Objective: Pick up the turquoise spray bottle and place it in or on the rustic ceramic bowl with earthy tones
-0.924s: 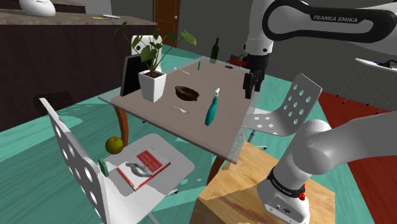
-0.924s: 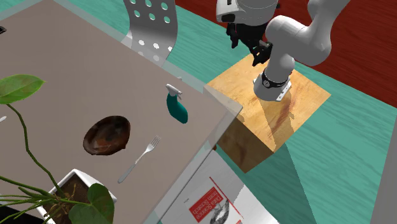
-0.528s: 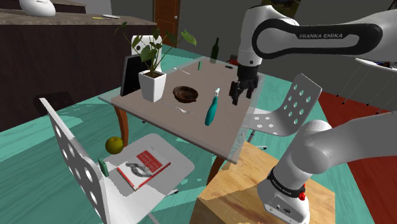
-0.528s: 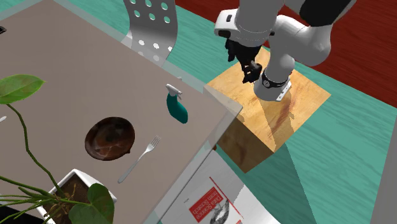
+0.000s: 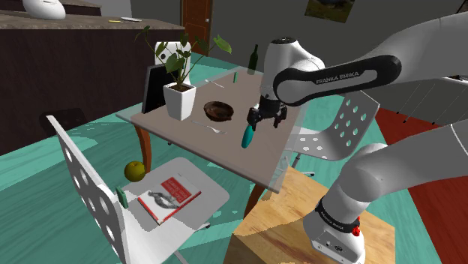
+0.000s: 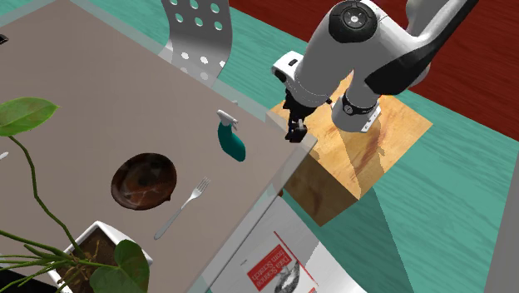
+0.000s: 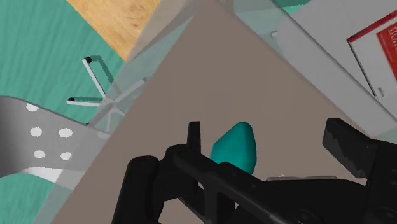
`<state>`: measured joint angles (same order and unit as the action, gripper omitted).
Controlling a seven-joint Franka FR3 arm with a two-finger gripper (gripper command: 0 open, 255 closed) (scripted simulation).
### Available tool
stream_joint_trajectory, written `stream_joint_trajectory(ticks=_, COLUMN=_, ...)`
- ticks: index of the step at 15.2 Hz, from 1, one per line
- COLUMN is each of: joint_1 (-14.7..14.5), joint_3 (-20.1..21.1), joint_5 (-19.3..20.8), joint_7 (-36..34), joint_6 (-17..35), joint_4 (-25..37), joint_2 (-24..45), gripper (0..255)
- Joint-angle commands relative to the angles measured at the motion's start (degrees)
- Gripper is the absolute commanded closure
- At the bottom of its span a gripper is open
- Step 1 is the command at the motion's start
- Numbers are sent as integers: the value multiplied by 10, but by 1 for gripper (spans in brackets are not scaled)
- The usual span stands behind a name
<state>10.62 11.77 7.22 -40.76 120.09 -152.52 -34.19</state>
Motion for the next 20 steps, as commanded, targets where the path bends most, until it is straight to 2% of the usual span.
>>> stream_joint_trajectory(ticks=1, joint_1=32, joint_3=28, joint_5=23, joint_7=-82, joint_6=58, joint_4=1, joint_2=37, gripper=0)
stream_joint_trajectory(ticks=4, joint_1=89, joint_3=74, joint_5=76, joint_7=-214, joint_6=131, joint_4=10, joint_2=98, gripper=0)
stream_joint_trajectory(ticks=6, joint_1=134, joint_3=107, joint_5=127, joint_7=-312, joint_6=167, joint_4=24, joint_2=141, gripper=0)
stream_joint_trajectory(ticks=9, joint_1=203, joint_3=153, joint_5=227, joint_7=-474, joint_6=199, joint_4=56, joint_2=207, gripper=0)
stream_joint_trajectory(ticks=11, joint_1=243, joint_3=177, joint_5=303, joint_7=-587, joint_6=202, joint_4=83, joint_2=252, gripper=0)
stream_joint_trajectory(ticks=19, joint_1=270, joint_3=171, joint_5=402, joint_7=-662, joint_6=232, joint_4=96, joint_2=322, gripper=0)
stream_joint_trajectory(ticks=20, joint_1=270, joint_3=171, joint_5=402, joint_7=-662, joint_6=232, joint_4=96, joint_2=322, gripper=0)
